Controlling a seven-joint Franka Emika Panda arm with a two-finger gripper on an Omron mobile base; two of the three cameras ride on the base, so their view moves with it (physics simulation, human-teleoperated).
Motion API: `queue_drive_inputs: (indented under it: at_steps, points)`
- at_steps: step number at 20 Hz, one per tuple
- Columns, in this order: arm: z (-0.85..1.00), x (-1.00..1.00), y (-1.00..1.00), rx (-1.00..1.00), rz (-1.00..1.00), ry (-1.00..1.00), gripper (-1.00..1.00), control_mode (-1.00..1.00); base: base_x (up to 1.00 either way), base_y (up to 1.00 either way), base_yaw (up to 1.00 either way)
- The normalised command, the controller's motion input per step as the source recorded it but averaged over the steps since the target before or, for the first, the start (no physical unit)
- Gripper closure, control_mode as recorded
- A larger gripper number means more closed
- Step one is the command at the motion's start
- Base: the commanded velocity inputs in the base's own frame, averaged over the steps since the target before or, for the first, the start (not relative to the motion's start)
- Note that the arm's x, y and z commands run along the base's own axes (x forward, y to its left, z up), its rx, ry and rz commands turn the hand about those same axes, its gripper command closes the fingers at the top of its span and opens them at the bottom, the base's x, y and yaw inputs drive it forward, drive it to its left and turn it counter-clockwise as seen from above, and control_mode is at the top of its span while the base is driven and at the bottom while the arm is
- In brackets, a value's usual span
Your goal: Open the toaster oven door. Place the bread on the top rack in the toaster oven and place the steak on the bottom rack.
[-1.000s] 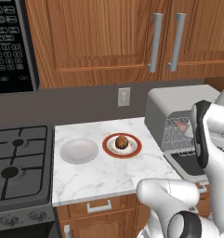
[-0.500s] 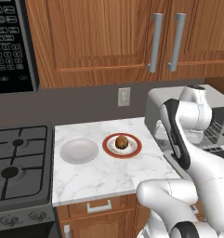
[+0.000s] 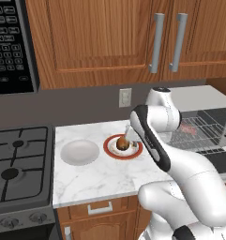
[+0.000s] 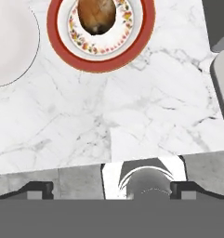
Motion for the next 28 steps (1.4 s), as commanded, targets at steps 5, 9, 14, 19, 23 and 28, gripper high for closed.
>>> queue_drive_inputs:
  at_steps: [5, 9, 14, 19, 23, 28]
  points:
    - [0.00, 0.90, 0.43, 0.00, 0.03, 0.00, -1.00, -1.00, 0.00, 0.00, 0.00]
    - [-0.02, 0.85, 0.00, 0.00, 0.05, 0.00, -1.00, -1.00, 0.00, 0.00, 0.00]
    - [-0.09, 0.50, 0.00, -0.03, 0.01, 0.00, -1.00, -1.00, 0.00, 0.00, 0.00]
    - [-0.30, 0.27, 0.00, -0.06, 0.00, 0.00, -1.00, -1.00, 0.00, 0.00, 0.00]
    - [-0.37, 0.03, 0.00, -0.05, 0.00, 0.00, -1.00, -1.00, 0.00, 0.00, 0.00]
    - [-0.34, 0.01, 0.00, -0.01, 0.00, 0.00, -1.00, -1.00, 0.00, 0.00, 0.00]
